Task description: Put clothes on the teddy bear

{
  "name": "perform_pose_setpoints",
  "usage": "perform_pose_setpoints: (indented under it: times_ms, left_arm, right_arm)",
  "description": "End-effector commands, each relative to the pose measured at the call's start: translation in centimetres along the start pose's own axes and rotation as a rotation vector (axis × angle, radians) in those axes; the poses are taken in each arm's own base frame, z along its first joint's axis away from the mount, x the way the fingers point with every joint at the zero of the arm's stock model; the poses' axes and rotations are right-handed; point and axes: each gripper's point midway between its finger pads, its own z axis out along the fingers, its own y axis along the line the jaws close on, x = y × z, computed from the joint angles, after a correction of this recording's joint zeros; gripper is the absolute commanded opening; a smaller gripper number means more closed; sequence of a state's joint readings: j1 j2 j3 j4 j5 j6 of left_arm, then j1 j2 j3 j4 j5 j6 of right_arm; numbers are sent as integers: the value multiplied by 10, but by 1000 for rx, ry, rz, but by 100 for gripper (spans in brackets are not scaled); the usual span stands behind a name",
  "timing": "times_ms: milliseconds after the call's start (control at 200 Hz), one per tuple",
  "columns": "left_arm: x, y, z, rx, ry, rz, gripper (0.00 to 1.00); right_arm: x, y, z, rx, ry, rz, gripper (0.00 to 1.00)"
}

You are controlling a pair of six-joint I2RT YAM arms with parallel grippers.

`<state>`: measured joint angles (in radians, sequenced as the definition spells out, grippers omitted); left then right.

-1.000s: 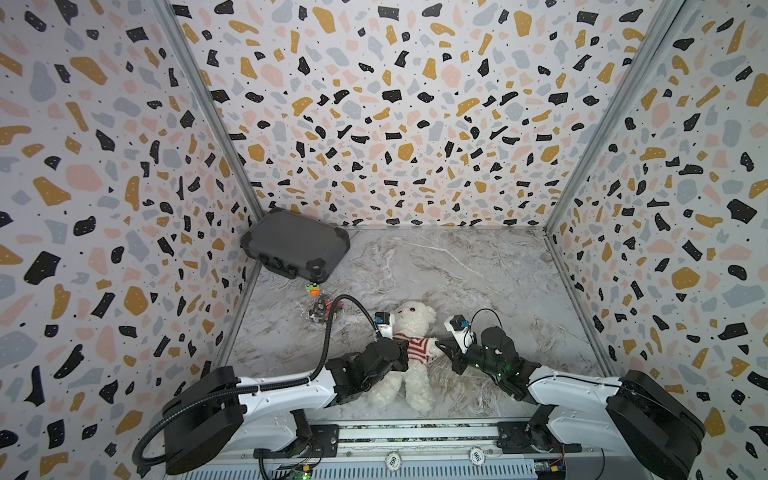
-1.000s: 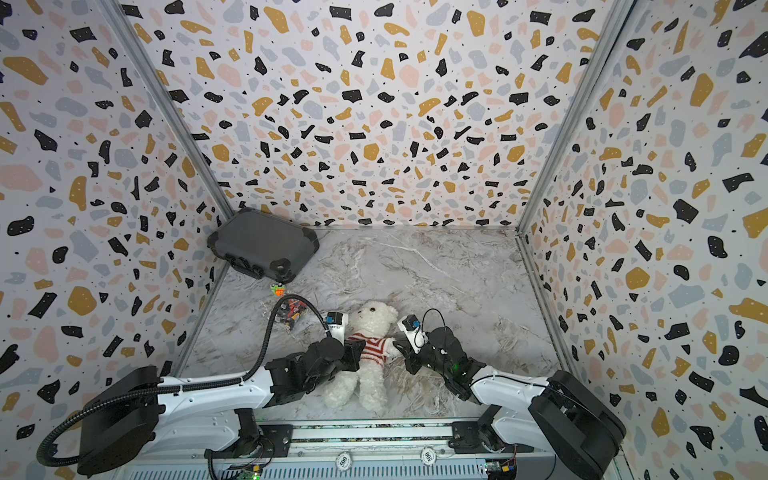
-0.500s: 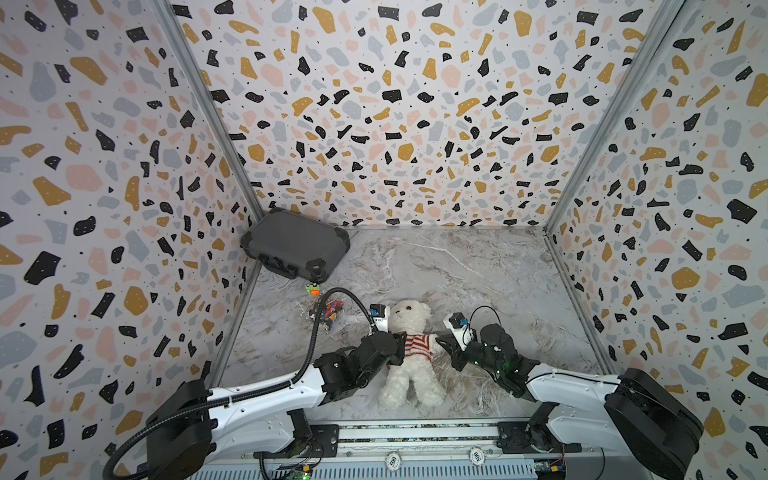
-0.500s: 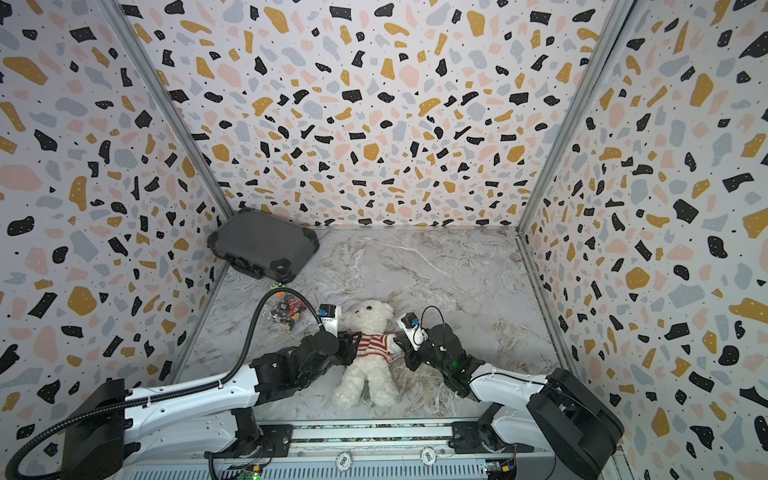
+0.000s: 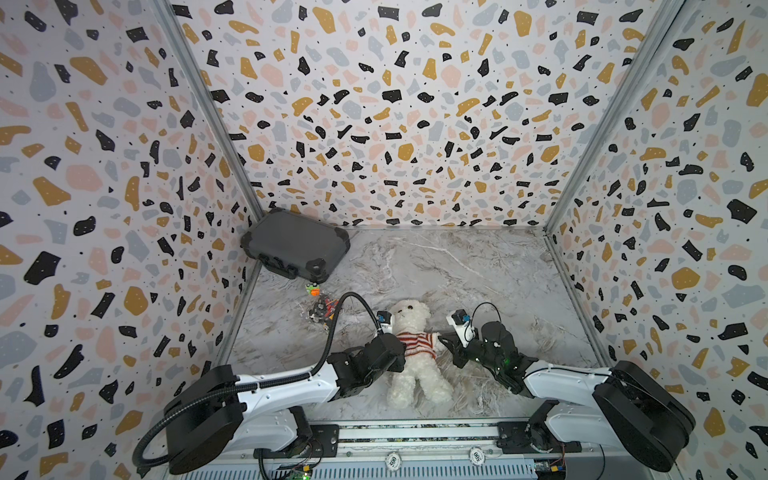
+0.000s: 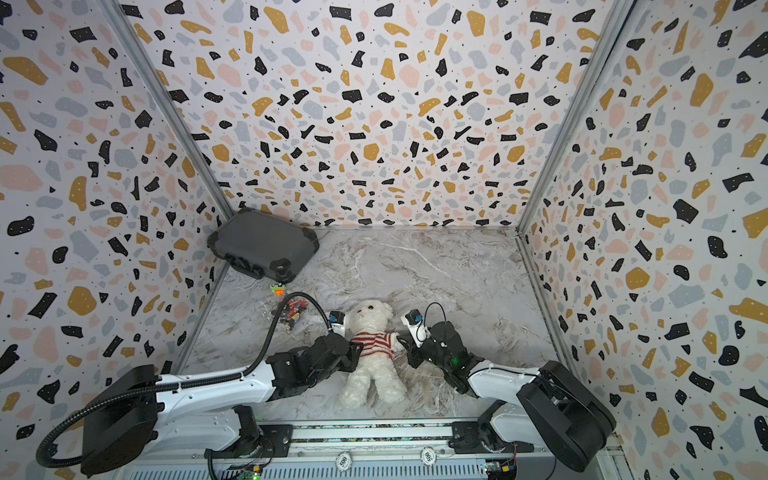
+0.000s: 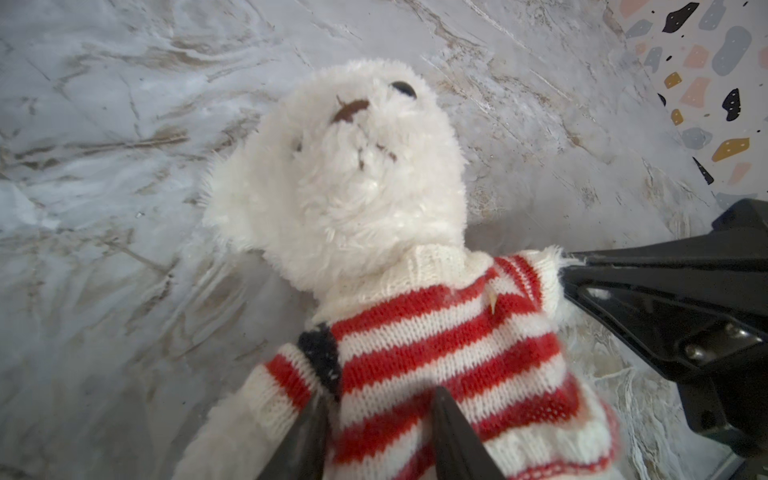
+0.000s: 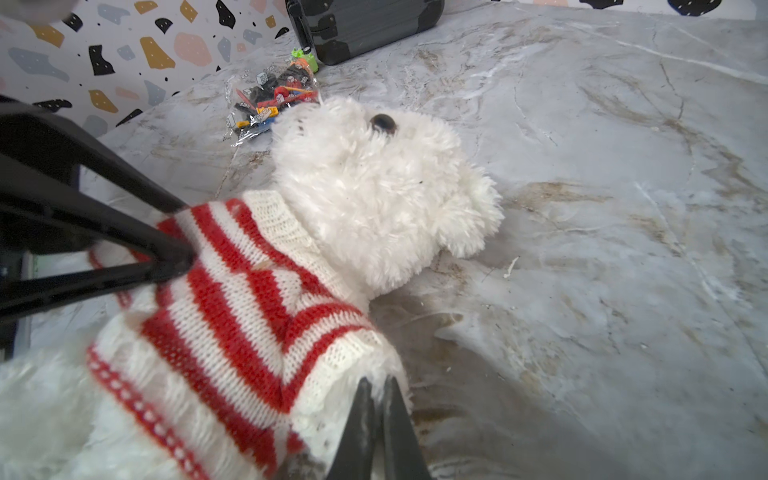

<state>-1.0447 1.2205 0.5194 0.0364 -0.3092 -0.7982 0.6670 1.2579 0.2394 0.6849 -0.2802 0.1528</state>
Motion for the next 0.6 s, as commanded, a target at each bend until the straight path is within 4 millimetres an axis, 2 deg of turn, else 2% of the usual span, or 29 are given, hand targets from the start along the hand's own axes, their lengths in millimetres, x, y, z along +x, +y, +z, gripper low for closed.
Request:
perform_pose_setpoints:
  times_ms: [0,215,305,451,596]
  left_arm:
    - [7,-10,1,57,12,2,38]
    - [18,-28,-4,82,18,38,39]
    - [21,-26,-1,70,22,43,40]
    - [19,-25,0,65,1,32,41]
    - [13,-24,-1,50,-24,31,41]
  right_arm:
    - [-4,3,0,-26,-23,39,4]
    - [9,-1,-5,1,-27,115,4]
    - [11,-2,-8,10,-34,136,8]
    - [2,-1,-14,16,-44,137,23]
    - [-24,0,-29,43,-99,87,44]
